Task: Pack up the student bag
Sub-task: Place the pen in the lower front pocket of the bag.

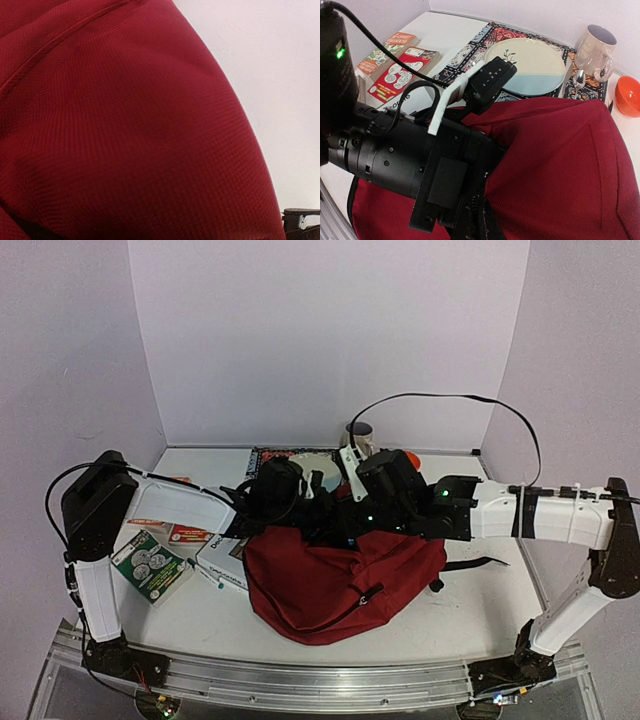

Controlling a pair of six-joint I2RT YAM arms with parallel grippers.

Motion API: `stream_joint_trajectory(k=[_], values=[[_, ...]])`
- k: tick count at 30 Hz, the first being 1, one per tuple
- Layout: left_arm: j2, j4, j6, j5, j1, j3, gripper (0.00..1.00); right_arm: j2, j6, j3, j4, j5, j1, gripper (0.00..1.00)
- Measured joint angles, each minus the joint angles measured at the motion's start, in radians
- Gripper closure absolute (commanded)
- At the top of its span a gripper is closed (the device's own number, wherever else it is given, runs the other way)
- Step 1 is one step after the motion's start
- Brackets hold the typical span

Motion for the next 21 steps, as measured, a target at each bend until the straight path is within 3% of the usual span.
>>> stream_joint_trajectory(k=[13,21], values=[[-0.072,0.017,0.063,-0.098,-0.003,-0.068,0.47,0.0,-0.004,-0.03,0.013,0.096,0.003,1.0],[-0.227,0.019,0.157,-0.179,0.001,-0.212,0.29,-0.005,-0.005,-0.061,0.018,0.131,-0.007,1.0]])
